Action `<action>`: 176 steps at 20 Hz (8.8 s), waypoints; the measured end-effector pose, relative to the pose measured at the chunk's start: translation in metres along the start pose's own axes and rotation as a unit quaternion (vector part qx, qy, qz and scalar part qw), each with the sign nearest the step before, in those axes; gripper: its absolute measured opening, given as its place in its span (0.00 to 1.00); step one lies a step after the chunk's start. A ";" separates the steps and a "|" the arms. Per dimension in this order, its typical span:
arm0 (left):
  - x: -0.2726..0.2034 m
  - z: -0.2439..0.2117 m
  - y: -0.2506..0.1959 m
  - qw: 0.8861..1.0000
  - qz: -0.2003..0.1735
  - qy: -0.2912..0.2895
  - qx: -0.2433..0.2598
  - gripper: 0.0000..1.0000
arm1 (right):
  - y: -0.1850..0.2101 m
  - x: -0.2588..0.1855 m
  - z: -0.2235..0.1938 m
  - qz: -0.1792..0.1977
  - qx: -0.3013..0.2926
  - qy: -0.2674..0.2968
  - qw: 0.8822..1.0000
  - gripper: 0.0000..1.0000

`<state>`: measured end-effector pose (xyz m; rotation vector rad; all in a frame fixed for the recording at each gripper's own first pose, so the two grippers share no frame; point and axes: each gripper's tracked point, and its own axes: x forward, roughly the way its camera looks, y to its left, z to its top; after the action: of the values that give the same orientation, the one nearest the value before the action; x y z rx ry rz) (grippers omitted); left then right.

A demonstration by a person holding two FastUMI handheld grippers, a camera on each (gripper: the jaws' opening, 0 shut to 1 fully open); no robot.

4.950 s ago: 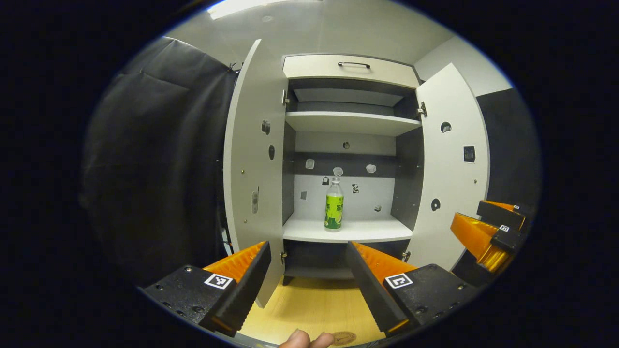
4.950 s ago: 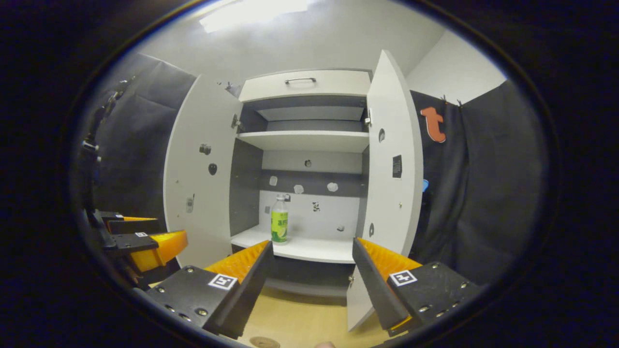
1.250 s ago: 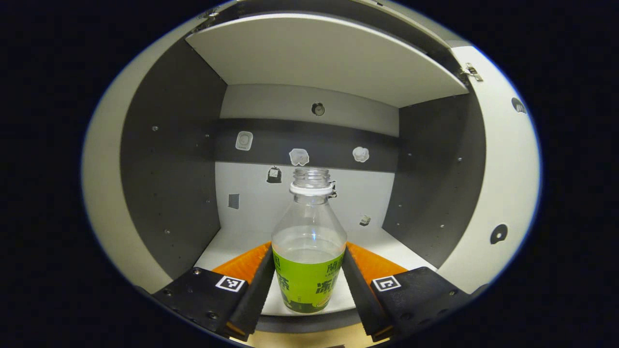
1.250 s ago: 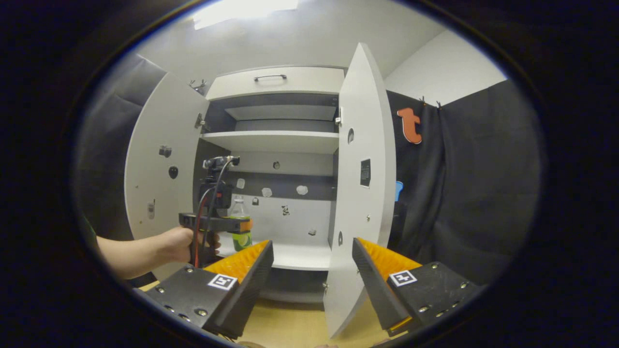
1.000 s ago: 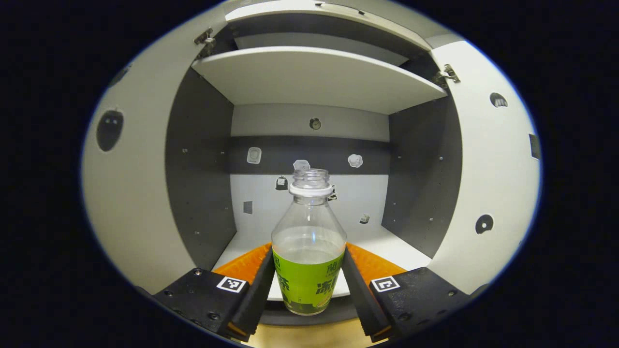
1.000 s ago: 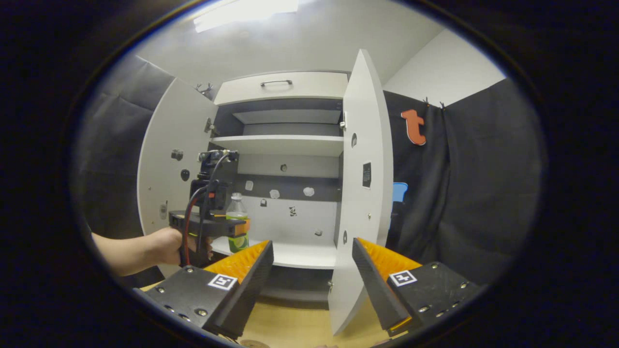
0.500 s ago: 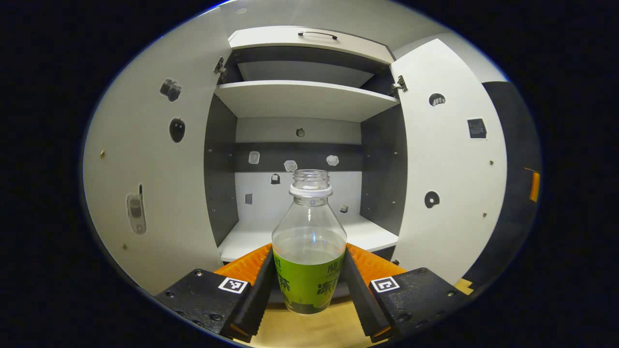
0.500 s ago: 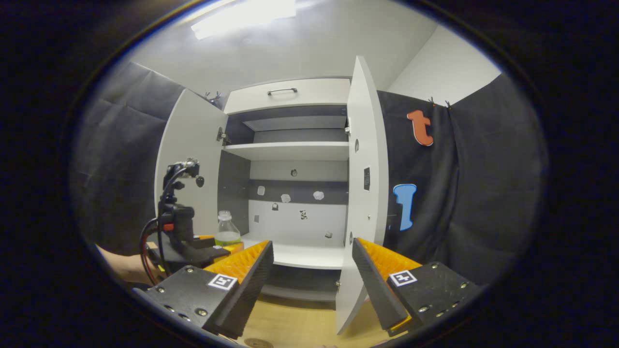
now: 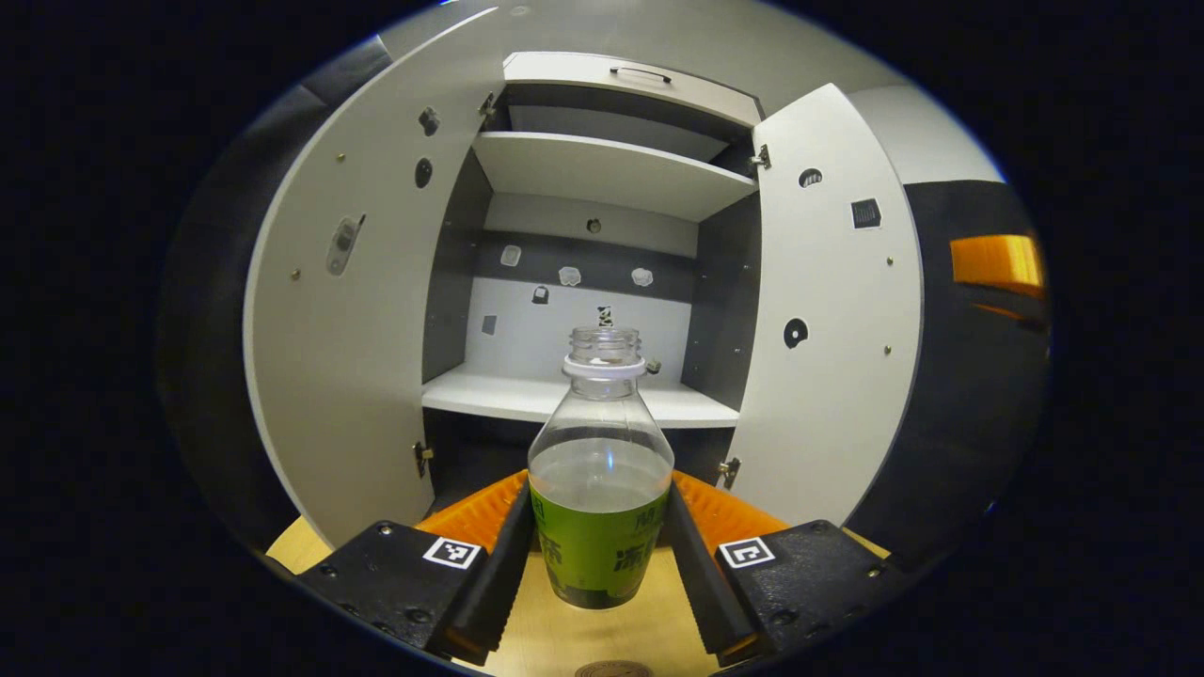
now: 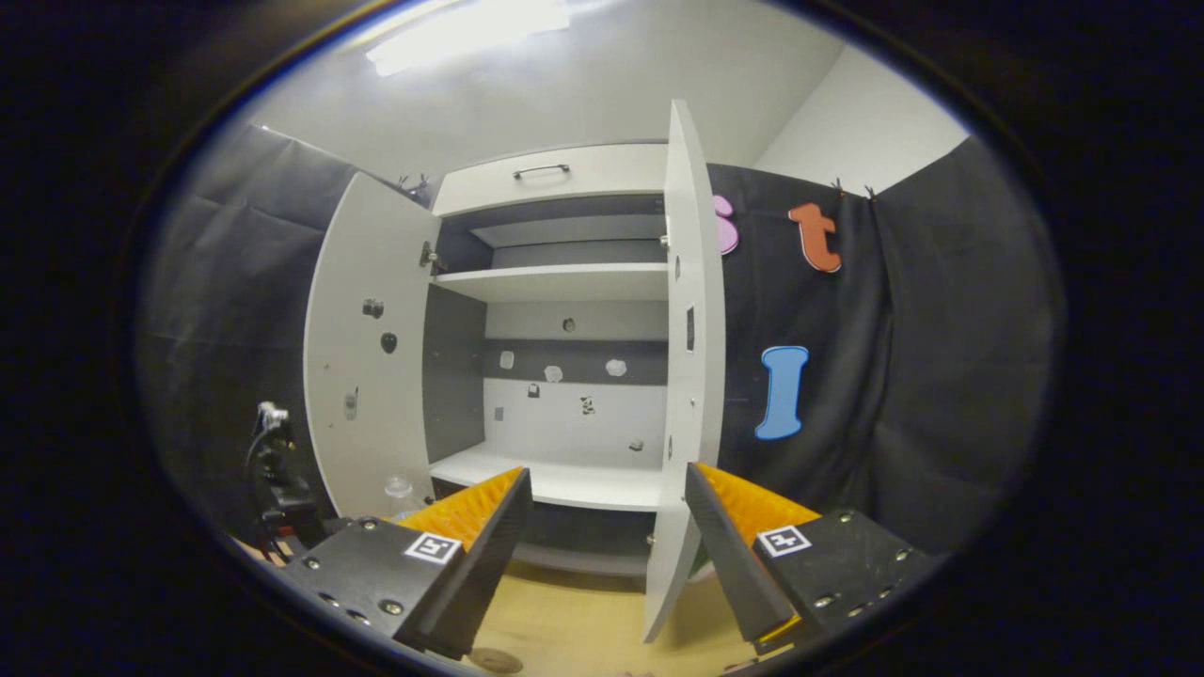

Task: Grasp the bottle in the cabinet with the left hand and place it on the coaster, then close the right door with the right hand and the left door with the left hand.

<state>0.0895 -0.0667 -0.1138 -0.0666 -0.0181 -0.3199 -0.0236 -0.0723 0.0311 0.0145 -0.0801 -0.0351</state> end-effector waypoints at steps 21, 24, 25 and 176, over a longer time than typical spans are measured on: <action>-0.066 -0.218 -0.063 0.982 -0.166 0.091 0.015 0.78 | -0.039 -0.042 -0.064 -0.039 0.004 0.073 0.997 0.99; -0.064 -0.226 -0.053 0.984 -0.153 0.084 0.045 0.78 | -0.035 -0.039 -0.069 -0.034 0.003 0.084 0.996 0.99; -0.066 -0.230 -0.053 0.983 -0.154 0.087 0.050 0.78 | -0.031 -0.038 -0.070 -0.031 0.002 0.087 0.996 0.99; 0.025 0.208 0.151 0.998 0.039 -0.017 0.037 0.87 | -0.087 0.012 -0.023 -0.055 0.014 0.073 0.996 0.98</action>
<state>0.1589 0.0829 0.0852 0.0006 -0.0618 -0.2396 -0.0126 -0.1593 0.0080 0.0499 0.0655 -0.1431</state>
